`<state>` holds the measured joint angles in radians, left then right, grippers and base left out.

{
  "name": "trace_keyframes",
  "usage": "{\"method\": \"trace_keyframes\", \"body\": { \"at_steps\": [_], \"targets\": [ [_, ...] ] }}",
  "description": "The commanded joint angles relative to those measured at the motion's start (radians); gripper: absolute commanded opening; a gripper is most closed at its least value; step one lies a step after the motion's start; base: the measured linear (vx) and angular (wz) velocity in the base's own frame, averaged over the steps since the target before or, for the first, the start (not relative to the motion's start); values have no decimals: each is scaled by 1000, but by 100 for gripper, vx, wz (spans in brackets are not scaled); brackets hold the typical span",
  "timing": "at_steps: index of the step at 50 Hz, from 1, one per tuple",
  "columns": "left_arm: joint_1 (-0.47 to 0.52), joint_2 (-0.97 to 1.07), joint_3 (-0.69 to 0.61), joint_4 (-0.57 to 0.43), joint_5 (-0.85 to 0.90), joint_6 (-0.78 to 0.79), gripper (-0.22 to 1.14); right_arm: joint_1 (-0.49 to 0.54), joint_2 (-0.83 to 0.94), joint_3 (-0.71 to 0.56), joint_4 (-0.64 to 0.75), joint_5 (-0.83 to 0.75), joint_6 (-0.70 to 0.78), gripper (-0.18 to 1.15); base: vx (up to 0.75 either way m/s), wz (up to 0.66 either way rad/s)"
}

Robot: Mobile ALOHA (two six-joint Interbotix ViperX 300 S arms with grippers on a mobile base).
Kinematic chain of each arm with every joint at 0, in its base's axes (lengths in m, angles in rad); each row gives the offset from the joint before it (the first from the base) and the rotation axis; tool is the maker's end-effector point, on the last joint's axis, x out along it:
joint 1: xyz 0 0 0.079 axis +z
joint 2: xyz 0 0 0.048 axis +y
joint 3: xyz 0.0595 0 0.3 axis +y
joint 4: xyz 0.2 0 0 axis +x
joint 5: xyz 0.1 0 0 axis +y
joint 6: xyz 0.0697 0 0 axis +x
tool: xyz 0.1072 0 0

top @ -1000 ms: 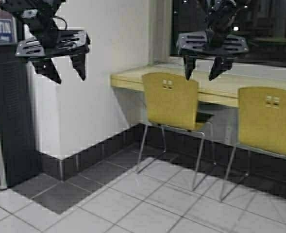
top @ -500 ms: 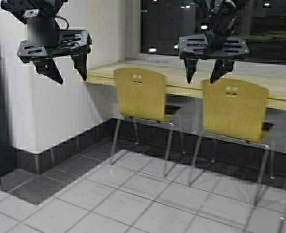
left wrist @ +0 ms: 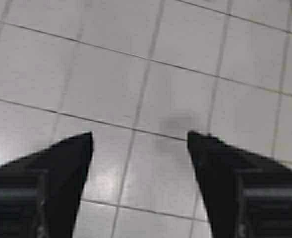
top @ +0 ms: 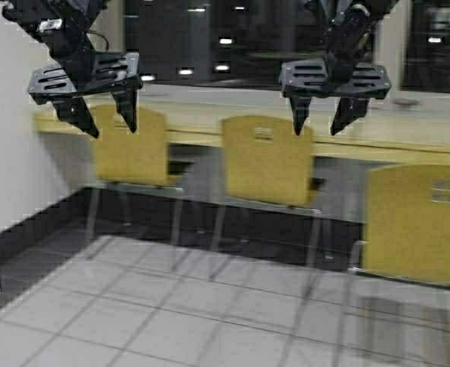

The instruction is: Push the chairs under the table

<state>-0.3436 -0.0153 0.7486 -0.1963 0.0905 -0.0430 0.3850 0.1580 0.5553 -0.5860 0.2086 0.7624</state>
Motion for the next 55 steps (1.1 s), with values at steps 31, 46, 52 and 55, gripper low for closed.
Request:
{"method": "trace_keyframes", "body": {
  "at_steps": [31,46,52,55],
  "targets": [
    [-3,-8,-14,-35,0,-5,92,0,-26,12,12,-6,17,91,-2,-28],
    [-3,-6,-12,-37,0,-18,92,0,-21,5,12,-5,20,91,5,-23],
    [-3,-6,-11,-37,0,-20,92,-2,-15,2,12,-11,44,91,5,-20],
    [-3,-3,-11,-37,2,-23,92,0,-9,2,15,-20,55,91,5,-16]
  ]
}}
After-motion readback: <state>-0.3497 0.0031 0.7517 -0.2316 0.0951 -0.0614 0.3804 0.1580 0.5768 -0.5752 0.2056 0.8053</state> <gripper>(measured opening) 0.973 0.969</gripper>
